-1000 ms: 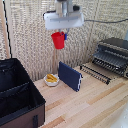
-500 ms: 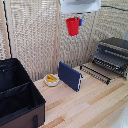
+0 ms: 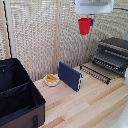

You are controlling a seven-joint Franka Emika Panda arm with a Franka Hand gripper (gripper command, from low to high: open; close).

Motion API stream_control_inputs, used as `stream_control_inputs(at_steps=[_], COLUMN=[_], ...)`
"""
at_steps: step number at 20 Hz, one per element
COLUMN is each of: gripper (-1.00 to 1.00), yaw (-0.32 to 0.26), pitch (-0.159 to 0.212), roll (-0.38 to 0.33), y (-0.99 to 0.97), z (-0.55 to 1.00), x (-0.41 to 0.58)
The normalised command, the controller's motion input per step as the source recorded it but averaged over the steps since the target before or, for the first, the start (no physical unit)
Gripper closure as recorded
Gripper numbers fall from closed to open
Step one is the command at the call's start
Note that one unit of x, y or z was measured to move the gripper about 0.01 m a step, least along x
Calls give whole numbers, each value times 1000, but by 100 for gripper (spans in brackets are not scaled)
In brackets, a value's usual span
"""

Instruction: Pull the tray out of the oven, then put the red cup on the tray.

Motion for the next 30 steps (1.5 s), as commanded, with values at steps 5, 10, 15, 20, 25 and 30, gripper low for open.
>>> stream_control_inputs(at_steps=[5,10,15,20,25,30], gripper=[100,100,100,100,100,100], yaw=[-94,-137,-169,-184,-214,-132], pitch=[-96,-57,-20,19,58,54], roll=[21,12,2,0,0,0], y=[-883,-817,-750,-702,-605,-406], z=[-82,-283,-301,-282,-331,-378], x=[105,72,21,0,7,87])
